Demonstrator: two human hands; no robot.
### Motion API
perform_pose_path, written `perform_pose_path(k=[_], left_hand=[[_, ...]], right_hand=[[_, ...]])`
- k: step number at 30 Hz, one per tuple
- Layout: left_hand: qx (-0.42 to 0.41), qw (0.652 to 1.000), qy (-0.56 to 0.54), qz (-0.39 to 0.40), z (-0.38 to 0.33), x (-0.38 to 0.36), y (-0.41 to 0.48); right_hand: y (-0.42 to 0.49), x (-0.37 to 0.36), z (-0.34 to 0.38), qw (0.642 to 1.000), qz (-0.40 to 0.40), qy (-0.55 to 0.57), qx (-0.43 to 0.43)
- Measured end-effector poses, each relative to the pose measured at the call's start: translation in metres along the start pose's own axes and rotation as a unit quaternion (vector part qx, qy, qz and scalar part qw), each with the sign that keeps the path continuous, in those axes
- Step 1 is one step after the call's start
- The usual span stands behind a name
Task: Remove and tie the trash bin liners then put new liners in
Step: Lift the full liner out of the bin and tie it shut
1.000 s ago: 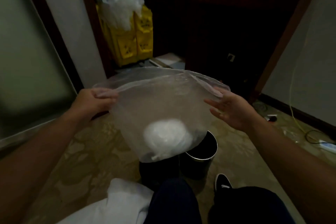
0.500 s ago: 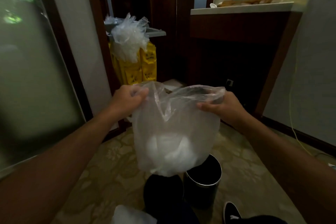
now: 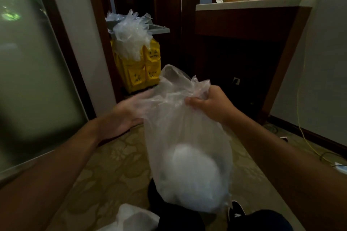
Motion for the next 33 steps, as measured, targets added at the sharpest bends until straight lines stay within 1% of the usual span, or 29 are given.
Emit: perform_pose_path(k=[2, 4, 6, 7, 8, 9, 10, 12, 14, 16, 18, 20, 22, 23, 26, 27, 28, 30, 32, 33], left_hand=[[0.043, 0.998, 0.002, 0.048, 0.027, -0.003, -0.008], [0.06, 0.995, 0.058, 0.063, 0.046, -0.016, -0.013], [0.036, 0.987, 0.157, 0.025, 0.055, -0.033, -0.005], [0.018, 0.985, 0.169, -0.005, 0.051, -0.041, -0.002], [0.023, 0.989, 0.137, -0.045, 0.055, -0.041, 0.006], [0.01, 0.989, 0.116, -0.089, 0.055, -0.039, 0.014], [-0.019, 0.986, 0.118, -0.113, 0.052, -0.038, 0.023], [-0.071, 0.975, 0.157, -0.142, 0.041, -0.038, 0.042], [-0.081, 0.968, 0.166, -0.169, 0.032, -0.034, 0.053], [-0.067, 0.968, 0.143, -0.194, 0.033, -0.02, 0.06], [-0.042, 0.969, 0.103, -0.223, 0.037, -0.012, 0.061], [-0.039, 0.967, 0.074, -0.239, 0.035, -0.013, 0.056], [-0.033, 0.97, 0.052, -0.235, 0.041, -0.017, 0.057], [-0.028, 0.972, 0.052, -0.228, 0.044, -0.021, 0.056], [-0.021, 0.974, 0.083, -0.209, 0.047, -0.034, 0.059], [-0.022, 0.976, 0.095, -0.197, 0.047, -0.041, 0.062], [-0.021, 0.976, 0.106, -0.187, 0.047, -0.047, 0.065], [-0.03, 0.969, 0.183, -0.166, 0.039, -0.056, 0.067], [-0.07, 0.961, 0.24, -0.113, 0.026, -0.056, 0.066], [-0.075, 0.964, 0.235, -0.094, 0.021, -0.051, 0.059]], right_hand=[[-0.001, 0.005, 0.005, 1.0, -0.003, 0.023, 0.001], [0.001, 0.002, 0.011, 1.0, -0.005, 0.023, 0.004], [0.003, -0.004, 0.017, 0.999, -0.005, 0.031, 0.008], [0.004, -0.008, 0.021, 0.999, -0.002, 0.034, 0.013], [0.004, -0.012, 0.024, 0.999, 0.005, 0.035, 0.02], [0.005, -0.015, 0.028, 0.999, 0.012, 0.03, 0.027], [0.006, -0.015, 0.031, 0.999, 0.014, 0.021, 0.034], [0.007, -0.006, 0.036, 0.999, 0.004, -0.002, 0.041], [0.005, 0.008, 0.031, 0.999, 0.001, -0.009, 0.043], [-0.001, 0.019, 0.009, 1.0, 0.005, -0.008, 0.012], [-0.014, 0.026, -0.034, 0.998, 0.006, -0.027, -0.06], [-0.031, 0.016, -0.076, 0.989, 0.053, -0.037, -0.132], [-0.046, -0.008, -0.094, 0.981, 0.12, -0.023, -0.154], [-0.048, -0.019, -0.094, 0.98, 0.138, -0.004, -0.142], [-0.043, -0.049, -0.067, 0.987, 0.153, -0.009, -0.044], [-0.042, -0.057, -0.057, 0.988, 0.154, -0.003, -0.023], [-0.041, -0.065, -0.053, 0.988, 0.151, -0.001, -0.021], [-0.037, -0.07, -0.052, 0.991, 0.125, -0.001, -0.046], [-0.035, -0.065, -0.062, 0.991, 0.087, -0.067, -0.081], [-0.033, -0.061, -0.066, 0.99, 0.072, -0.089, -0.087]])
Point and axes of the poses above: each hand's wrist, its own y-axis towards the middle knuckle, its own x-axis out of the back of the hand, z = x × y, the point moved 9 cm from there along y, towards the middle knuckle, and after that the axes turned 12 degrees about -y, right-handed, at the moved point
